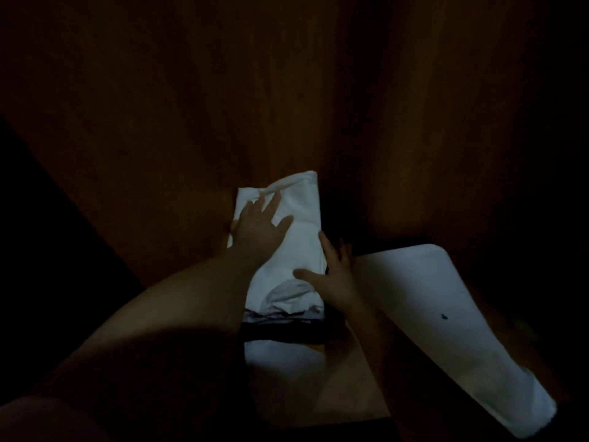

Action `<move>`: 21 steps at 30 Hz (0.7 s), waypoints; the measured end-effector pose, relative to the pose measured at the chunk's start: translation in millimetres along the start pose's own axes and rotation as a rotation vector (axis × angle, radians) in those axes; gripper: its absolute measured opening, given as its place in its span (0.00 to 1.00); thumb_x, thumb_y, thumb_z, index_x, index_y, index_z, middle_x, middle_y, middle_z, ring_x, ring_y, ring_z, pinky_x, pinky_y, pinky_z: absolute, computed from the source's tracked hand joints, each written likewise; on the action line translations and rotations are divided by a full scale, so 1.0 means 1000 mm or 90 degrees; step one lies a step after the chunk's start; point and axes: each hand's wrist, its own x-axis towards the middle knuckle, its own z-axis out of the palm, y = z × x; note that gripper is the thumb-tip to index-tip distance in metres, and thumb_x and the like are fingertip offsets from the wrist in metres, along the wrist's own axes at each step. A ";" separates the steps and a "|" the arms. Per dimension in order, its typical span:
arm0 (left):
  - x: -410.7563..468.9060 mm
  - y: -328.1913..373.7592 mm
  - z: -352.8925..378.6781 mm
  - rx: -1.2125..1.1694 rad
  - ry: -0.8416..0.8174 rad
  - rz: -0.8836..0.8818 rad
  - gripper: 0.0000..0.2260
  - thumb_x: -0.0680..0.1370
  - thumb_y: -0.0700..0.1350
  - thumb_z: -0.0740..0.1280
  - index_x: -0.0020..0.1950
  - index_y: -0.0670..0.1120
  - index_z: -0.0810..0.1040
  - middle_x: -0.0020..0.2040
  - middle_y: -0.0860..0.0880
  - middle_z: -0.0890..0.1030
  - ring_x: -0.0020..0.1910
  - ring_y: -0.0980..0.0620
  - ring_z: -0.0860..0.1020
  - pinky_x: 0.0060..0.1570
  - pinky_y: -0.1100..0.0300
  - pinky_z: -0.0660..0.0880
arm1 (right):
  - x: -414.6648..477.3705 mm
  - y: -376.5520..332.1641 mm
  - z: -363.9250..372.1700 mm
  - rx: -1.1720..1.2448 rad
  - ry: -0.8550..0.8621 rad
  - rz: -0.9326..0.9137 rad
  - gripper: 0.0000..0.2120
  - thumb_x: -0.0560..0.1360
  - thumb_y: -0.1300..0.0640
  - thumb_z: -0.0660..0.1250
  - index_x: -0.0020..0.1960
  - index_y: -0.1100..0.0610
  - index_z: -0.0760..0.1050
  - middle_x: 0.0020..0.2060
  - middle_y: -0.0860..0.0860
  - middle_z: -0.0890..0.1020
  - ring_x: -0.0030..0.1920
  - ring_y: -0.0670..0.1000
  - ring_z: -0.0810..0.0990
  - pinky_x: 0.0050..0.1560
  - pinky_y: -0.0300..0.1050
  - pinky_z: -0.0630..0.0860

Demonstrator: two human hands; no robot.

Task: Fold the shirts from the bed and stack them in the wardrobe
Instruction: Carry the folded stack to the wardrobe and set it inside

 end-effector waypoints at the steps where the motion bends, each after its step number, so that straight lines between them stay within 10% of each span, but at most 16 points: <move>1: 0.003 0.000 -0.001 0.008 -0.009 0.003 0.34 0.74 0.67 0.49 0.77 0.55 0.50 0.77 0.46 0.56 0.75 0.43 0.54 0.71 0.42 0.54 | -0.002 0.001 -0.002 0.041 -0.002 0.012 0.47 0.66 0.42 0.74 0.74 0.37 0.47 0.76 0.48 0.39 0.76 0.54 0.38 0.73 0.62 0.50; 9: -0.018 0.012 -0.015 0.126 0.003 0.052 0.32 0.78 0.65 0.51 0.77 0.56 0.44 0.78 0.42 0.48 0.76 0.43 0.48 0.72 0.43 0.47 | -0.005 -0.001 0.000 0.214 -0.017 0.123 0.71 0.46 0.26 0.74 0.74 0.42 0.33 0.76 0.46 0.41 0.76 0.52 0.46 0.74 0.59 0.54; 21: -0.017 0.000 -0.022 0.176 -0.050 0.062 0.34 0.74 0.69 0.51 0.75 0.61 0.39 0.77 0.45 0.40 0.76 0.44 0.42 0.72 0.42 0.43 | 0.016 0.010 0.007 0.331 -0.089 0.087 0.54 0.67 0.52 0.76 0.76 0.47 0.39 0.72 0.46 0.59 0.68 0.45 0.60 0.63 0.38 0.62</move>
